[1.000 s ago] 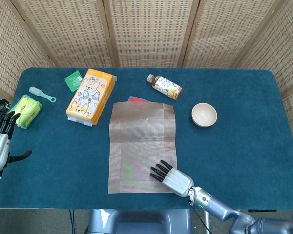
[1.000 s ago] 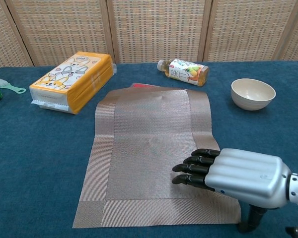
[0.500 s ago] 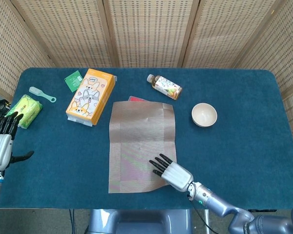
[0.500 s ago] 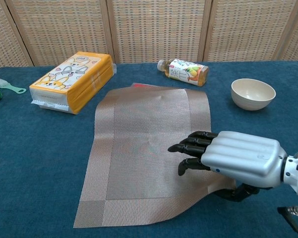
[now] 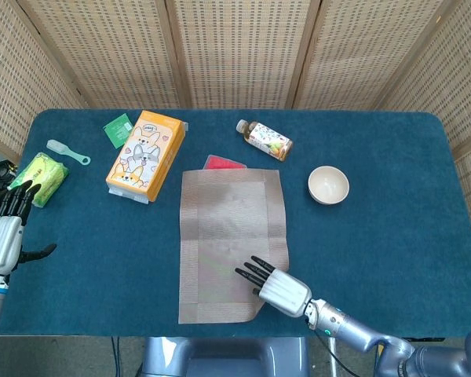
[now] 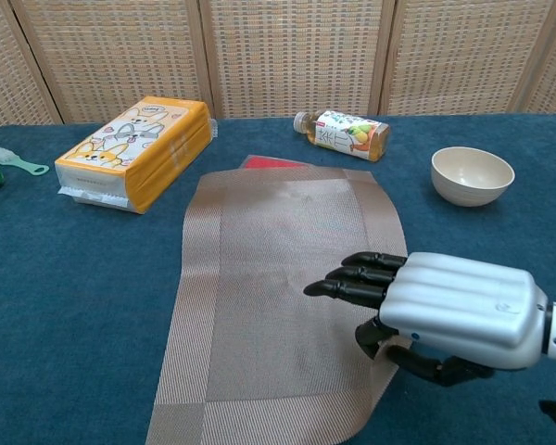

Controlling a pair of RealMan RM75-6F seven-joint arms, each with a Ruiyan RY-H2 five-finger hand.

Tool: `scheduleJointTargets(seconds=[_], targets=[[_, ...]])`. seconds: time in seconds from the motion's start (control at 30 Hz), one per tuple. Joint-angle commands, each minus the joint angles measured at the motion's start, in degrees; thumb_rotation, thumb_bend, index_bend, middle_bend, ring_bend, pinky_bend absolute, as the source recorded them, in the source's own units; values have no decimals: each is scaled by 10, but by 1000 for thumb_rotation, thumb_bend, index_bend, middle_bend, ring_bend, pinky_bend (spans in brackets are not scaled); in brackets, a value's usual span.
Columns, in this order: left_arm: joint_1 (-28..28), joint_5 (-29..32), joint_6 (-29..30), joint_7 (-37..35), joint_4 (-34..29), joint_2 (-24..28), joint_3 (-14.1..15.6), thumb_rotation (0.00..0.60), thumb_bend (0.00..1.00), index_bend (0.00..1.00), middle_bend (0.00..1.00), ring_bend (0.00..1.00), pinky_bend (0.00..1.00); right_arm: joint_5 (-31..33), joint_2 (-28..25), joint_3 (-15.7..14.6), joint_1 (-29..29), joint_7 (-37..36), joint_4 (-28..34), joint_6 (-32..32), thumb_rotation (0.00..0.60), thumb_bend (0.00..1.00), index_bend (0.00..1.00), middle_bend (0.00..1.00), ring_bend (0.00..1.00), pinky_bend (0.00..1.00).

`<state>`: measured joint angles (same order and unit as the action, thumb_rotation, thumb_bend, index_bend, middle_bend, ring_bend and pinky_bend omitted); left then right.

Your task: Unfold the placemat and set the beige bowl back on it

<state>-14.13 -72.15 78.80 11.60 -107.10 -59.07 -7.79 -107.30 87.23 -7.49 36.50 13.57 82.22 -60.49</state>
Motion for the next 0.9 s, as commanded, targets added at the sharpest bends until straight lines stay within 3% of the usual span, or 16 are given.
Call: scheduleJointTargets(seconds=[0.03, 0.23, 0.4, 0.6, 0.9], targets=[[-1, -1, -1, 2, 1, -1, 0, 600, 0, 0, 0, 0, 0, -78, -38, -42, 6, -10, -8, -56, 600, 732, 669, 0, 0, 0], [-1, -6, -1, 8, -1, -3, 3, 600, 0, 0, 0, 0, 0, -138, -108, -84, 3, 2, -24, -103, 600, 730, 669, 0, 0, 0], [0, -8, 1, 16, -4, -6, 5, 600, 0, 0, 0, 0, 0, -161, -150, -93, -2, 35, -63, -126, 600, 725, 669, 0, 0, 0], [-1, -11, 1, 27, -8, -9, 8, 600, 0, 0, 0, 0, 0, -198, -175, -83, 4, 101, -162, -150, 600, 682, 673, 0, 0, 0], [-3, -10, 0, 39, -8, -14, 8, 600, 0, 0, 0, 0, 0, -221, -148, -57, 45, 115, -283, -154, 600, 601, 680, 0, 0, 0]])
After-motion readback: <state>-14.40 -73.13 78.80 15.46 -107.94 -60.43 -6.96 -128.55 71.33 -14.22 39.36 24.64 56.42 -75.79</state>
